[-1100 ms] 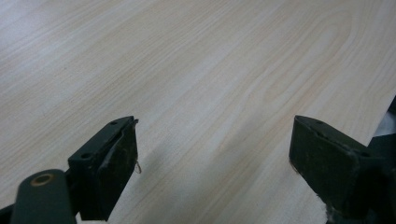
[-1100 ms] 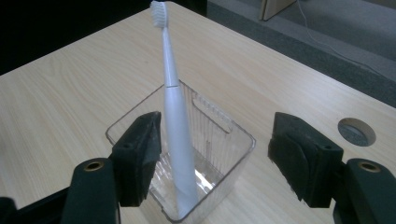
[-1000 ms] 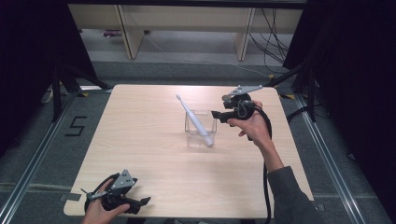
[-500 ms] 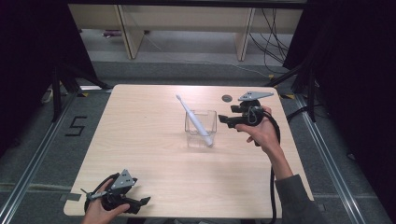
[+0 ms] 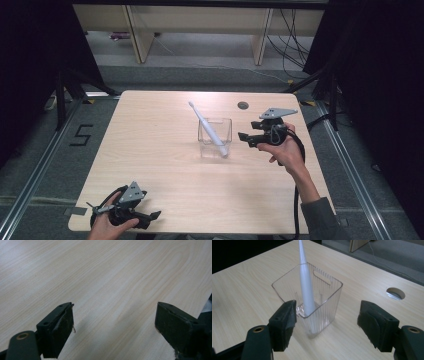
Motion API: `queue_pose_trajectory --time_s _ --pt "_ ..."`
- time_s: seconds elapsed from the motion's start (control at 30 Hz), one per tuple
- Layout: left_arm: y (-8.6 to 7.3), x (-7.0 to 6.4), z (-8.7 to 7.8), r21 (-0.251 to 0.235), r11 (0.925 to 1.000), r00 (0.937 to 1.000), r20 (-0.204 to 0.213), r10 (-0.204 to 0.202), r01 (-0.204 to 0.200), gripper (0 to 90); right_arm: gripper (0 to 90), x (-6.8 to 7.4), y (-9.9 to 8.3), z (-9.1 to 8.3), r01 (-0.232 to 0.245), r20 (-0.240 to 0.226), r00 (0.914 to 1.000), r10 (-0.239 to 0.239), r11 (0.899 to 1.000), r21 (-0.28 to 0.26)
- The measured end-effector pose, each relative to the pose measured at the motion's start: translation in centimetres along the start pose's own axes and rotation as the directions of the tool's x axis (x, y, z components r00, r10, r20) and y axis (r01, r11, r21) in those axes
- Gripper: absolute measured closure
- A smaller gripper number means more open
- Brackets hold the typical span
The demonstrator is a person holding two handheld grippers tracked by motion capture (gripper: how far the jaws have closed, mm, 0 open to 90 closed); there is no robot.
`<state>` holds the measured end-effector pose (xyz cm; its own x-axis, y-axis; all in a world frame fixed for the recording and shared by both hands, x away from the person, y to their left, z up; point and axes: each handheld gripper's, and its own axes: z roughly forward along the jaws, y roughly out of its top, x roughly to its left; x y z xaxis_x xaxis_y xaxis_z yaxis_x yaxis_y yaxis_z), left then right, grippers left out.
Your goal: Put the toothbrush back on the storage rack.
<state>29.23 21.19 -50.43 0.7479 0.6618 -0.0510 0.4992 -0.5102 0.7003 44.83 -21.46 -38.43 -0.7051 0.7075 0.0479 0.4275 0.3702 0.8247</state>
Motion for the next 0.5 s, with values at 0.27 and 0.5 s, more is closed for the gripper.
queue_pose_trajectory --time_s 0.27,0.5 --pt "0.0 0.0 0.0 0.001 1.0 1.0 0.0 -0.001 0.001 15.1 31.2 -0.4 -1.5 0.2 -0.003 -0.002 1.0 0.003 1.0 0.003" --pt "0.0 0.0 0.0 0.001 1.0 1.0 0.001 -0.001 0.001 15.0 31.0 -0.2 -2.5 -0.2 -0.024 -0.005 0.9997 0.024 1.0 0.001"
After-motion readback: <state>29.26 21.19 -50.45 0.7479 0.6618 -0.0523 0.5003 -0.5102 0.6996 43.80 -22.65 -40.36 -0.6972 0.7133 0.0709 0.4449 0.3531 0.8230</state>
